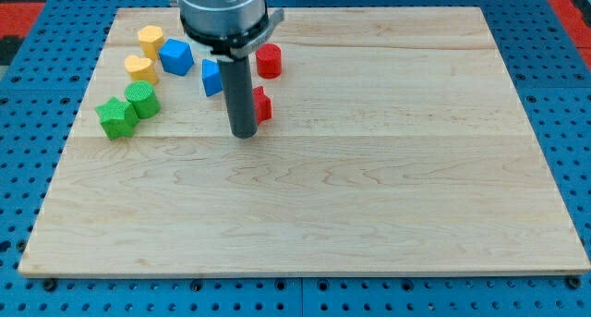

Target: Push the green start to the center

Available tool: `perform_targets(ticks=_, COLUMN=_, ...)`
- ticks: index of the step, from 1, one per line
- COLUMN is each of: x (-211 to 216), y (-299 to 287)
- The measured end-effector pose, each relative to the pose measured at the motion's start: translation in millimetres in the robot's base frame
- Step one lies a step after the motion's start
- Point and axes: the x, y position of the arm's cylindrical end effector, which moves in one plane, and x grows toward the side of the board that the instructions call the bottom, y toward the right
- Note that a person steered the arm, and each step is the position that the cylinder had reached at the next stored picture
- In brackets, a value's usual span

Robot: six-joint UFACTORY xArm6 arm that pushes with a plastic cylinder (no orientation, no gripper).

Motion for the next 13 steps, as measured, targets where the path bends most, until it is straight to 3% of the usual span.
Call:
perform_targets(ticks=1, x=-8.7, y=7.0)
perform_targets(ticks=2, x=46.5, y=-14.0)
perform_targets(ticks=3, x=84.2, y=-134.6)
perform_targets(ticks=4, x=48.8, y=-222.0)
perform_targets(ticks=5, x=-6.6, y=-235.4)
perform_targets(ticks=6, x=-36.2, y=-233.9)
perform_targets(ticks=8, x=30.1, y=-160.7)
perform_targets(ticks=9, x=36.1, y=-200.4)
perform_targets(ticks=10, x=-4.9, y=-231.7)
perform_targets(ticks=11, x=-36.2, y=-198.1)
perform_targets(ticks=13, x=37.3, y=-42.2)
